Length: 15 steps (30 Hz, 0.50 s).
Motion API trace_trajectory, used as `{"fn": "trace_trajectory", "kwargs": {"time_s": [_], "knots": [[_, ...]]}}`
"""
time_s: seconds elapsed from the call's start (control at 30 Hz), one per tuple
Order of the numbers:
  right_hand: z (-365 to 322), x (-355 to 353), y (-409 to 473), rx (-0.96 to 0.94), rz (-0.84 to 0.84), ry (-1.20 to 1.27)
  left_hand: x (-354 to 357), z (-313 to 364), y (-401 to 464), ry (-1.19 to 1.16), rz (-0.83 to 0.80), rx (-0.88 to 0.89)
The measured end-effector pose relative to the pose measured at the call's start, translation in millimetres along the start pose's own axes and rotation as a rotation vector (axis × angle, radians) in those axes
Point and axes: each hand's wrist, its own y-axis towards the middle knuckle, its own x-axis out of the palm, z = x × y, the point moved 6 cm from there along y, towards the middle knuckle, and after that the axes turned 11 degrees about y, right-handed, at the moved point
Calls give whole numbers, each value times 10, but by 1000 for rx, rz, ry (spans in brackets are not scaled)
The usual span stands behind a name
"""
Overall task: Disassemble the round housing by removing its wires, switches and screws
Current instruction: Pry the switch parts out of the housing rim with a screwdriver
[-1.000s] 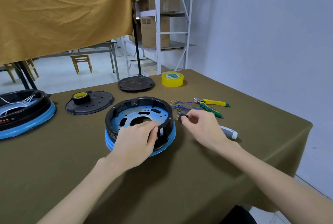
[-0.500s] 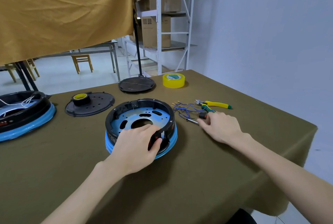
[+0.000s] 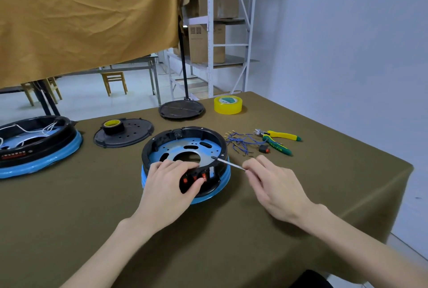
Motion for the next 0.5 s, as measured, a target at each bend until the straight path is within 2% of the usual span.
{"fn": "trace_trajectory", "kwargs": {"time_s": [0.07, 0.2, 0.27, 0.37, 0.5], "knots": [[-103, 32, 33, -14, -12, -11, -6, 8, -3, -21, 10, 0], [-116, 180, 59, 40, -213, -13, 22, -34, 26, -56, -35, -20], [-140, 193, 41, 14, -246, 63, 44, -65, 54, -62, -71, -18], [-187, 191, 20, -5, -195, 138, 78, -102, 69, -62, -104, -19], [-247, 245, 57, 84, -89, 101, 74, -119, 55, -97, -100, -36]]}}
